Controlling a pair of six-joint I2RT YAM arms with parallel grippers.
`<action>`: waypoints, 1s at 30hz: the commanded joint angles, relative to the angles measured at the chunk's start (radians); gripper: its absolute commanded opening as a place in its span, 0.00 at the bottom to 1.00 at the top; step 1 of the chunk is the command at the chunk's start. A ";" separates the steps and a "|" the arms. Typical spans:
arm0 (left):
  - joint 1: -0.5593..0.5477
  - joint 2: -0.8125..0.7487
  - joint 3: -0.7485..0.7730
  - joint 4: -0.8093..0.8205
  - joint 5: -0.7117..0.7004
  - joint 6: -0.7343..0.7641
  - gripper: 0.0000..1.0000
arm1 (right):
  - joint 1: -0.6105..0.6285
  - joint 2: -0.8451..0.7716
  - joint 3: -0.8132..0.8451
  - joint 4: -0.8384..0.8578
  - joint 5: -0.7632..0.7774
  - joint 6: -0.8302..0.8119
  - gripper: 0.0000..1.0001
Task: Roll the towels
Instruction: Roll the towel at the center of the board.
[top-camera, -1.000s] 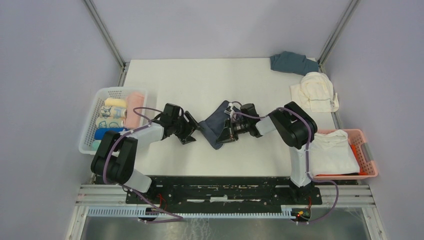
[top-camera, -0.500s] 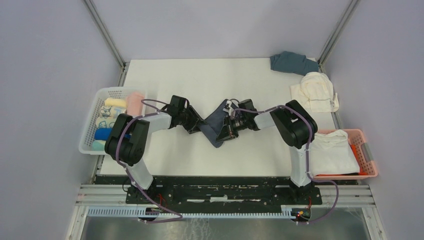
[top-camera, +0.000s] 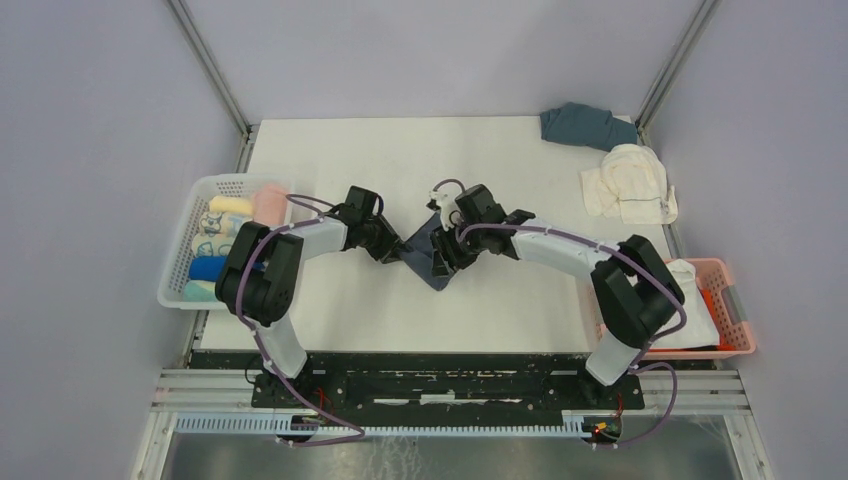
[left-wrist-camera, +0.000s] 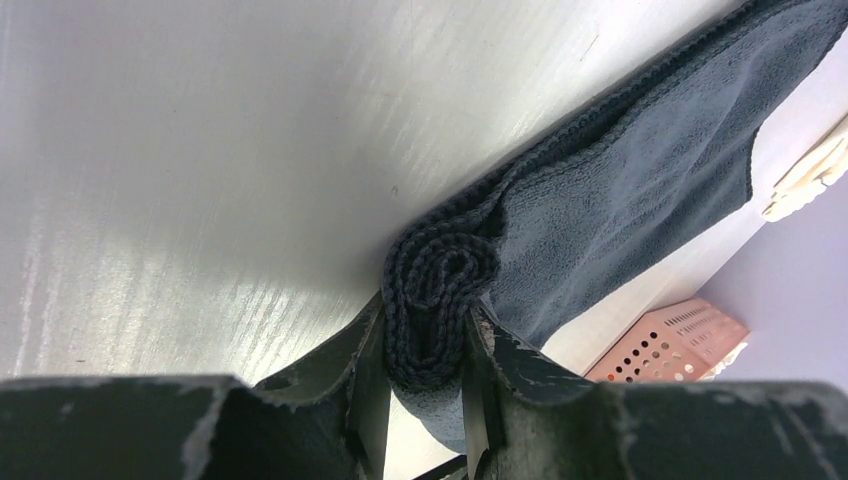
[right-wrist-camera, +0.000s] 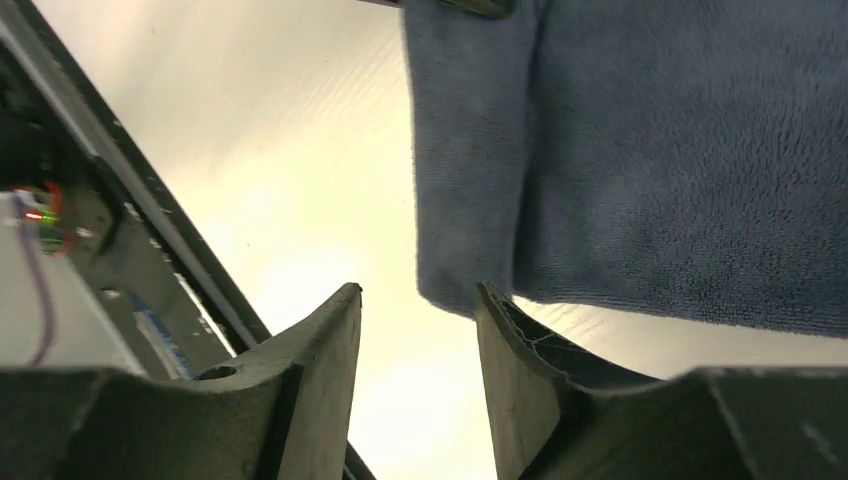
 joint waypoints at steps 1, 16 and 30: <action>-0.006 0.023 0.026 -0.067 -0.051 0.032 0.35 | 0.143 -0.102 0.061 -0.091 0.349 -0.191 0.54; -0.010 0.025 0.038 -0.081 -0.044 0.041 0.35 | 0.354 0.069 0.151 -0.078 0.708 -0.279 0.66; -0.016 0.006 0.007 -0.091 -0.049 0.060 0.35 | 0.367 0.212 0.152 -0.116 0.780 -0.282 0.48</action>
